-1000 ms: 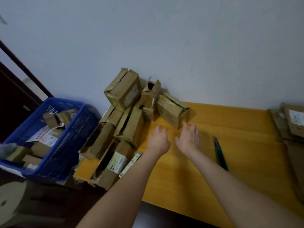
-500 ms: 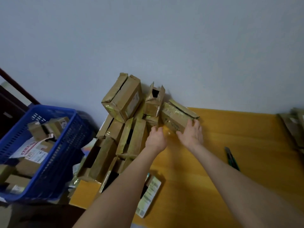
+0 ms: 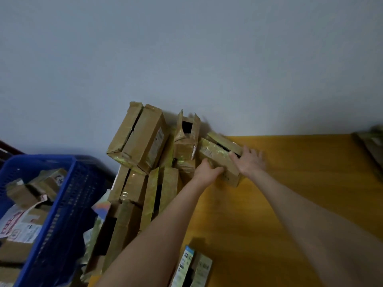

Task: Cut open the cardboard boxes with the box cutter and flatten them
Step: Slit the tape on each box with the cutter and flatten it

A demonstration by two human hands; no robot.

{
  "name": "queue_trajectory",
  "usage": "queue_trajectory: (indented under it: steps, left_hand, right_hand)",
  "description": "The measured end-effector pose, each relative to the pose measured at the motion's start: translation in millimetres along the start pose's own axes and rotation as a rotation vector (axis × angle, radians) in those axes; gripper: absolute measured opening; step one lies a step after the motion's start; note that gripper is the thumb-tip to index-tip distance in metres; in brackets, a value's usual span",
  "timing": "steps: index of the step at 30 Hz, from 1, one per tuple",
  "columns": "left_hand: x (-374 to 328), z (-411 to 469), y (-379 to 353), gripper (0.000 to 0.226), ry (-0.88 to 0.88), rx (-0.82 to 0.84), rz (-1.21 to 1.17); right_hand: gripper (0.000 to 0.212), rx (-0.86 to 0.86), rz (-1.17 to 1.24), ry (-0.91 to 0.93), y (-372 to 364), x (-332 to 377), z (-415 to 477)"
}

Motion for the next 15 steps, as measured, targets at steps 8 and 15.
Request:
queue_trajectory:
  steps: [8,15]
  left_hand:
    - [11,10,-8,0.071,-0.013,0.074,0.087]
    - [8,1,-29,0.082,-0.074,0.136,0.421]
  right_hand:
    - [0.070,0.023,0.132,-0.067,-29,-12,-45]
    - [0.046,0.074,0.431,0.021,-45,-17,-101]
Point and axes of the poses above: each hand's wrist, its own z-axis towards the middle knuckle, its own y-axis out of the back of the hand, x = y × z, the point moved 9 cm from there along z, towards the middle knuckle, and after that the axes turned 4 degrees about z, right-handed, at the moved point
